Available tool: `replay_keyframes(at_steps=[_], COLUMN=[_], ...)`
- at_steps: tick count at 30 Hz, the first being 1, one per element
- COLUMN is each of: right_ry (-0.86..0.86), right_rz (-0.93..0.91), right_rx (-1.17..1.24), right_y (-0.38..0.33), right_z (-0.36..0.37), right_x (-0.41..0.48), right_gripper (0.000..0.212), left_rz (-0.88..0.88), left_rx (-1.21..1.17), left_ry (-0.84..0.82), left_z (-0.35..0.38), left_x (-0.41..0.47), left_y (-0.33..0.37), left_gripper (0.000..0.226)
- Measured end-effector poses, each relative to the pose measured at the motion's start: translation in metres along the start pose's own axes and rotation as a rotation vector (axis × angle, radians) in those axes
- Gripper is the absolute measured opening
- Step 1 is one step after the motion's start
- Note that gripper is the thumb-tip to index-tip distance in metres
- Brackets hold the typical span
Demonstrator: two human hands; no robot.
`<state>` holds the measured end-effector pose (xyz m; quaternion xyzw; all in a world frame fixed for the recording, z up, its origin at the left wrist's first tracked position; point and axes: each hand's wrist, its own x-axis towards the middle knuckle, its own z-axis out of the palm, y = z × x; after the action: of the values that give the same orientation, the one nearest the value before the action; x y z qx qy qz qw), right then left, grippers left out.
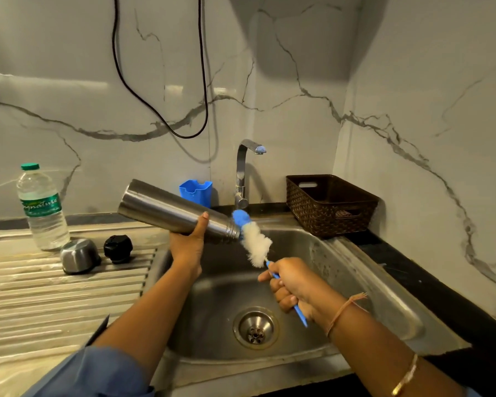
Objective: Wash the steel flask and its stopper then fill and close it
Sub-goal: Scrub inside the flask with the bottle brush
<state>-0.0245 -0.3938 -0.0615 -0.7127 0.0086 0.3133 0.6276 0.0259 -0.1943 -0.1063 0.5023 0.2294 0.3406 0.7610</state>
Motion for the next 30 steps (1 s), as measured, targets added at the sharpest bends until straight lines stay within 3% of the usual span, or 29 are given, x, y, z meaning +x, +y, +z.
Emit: replay_keyframes(at_steps=[3,7,10,13,21,26,30], right_ry=[-0.007,0.088,0.326,0.528,0.661,0.695,0.849], right_rz=[-0.003,-0.021,-0.175,-0.415,-0.743,-0.746,-0.626], right_rx=[-0.053,-0.204,-0.55,-0.963,-1.586,-1.976,-2.197], right_y=[0.0,-0.004,-0.018,-0.042,-0.126,-0.168,-0.199], right_z=[-0.005,-0.005,-0.003,-0.004,0.023,0.047,0.073], right_x=[-0.002,0.004,0.021,0.035,0.052,0.071,0.096], right_gripper=[0.03,0.029,0.024,0.033,0.025,0.025,0.02], left_rz=[-0.06,-0.144,-0.161,-0.164,-0.172,-0.159,-0.173], left_rx=[-0.037,-0.093,-0.059,-0.02,-0.074,-0.082,-0.104], left_ry=[0.041,0.016,-0.016,-0.033,-0.049,-0.006,-0.011], left_z=[-0.007,-0.015,-0.022,-0.029,-0.032,-0.031,-0.029], left_x=[-0.002,-0.002,-0.001,0.002,0.007,0.013,0.013], left_y=[-0.002,-0.005,-0.001,-0.004,-0.015,-0.013,-0.014], left_gripper=[0.092,0.072,0.066,0.068,0.067,0.061,0.06])
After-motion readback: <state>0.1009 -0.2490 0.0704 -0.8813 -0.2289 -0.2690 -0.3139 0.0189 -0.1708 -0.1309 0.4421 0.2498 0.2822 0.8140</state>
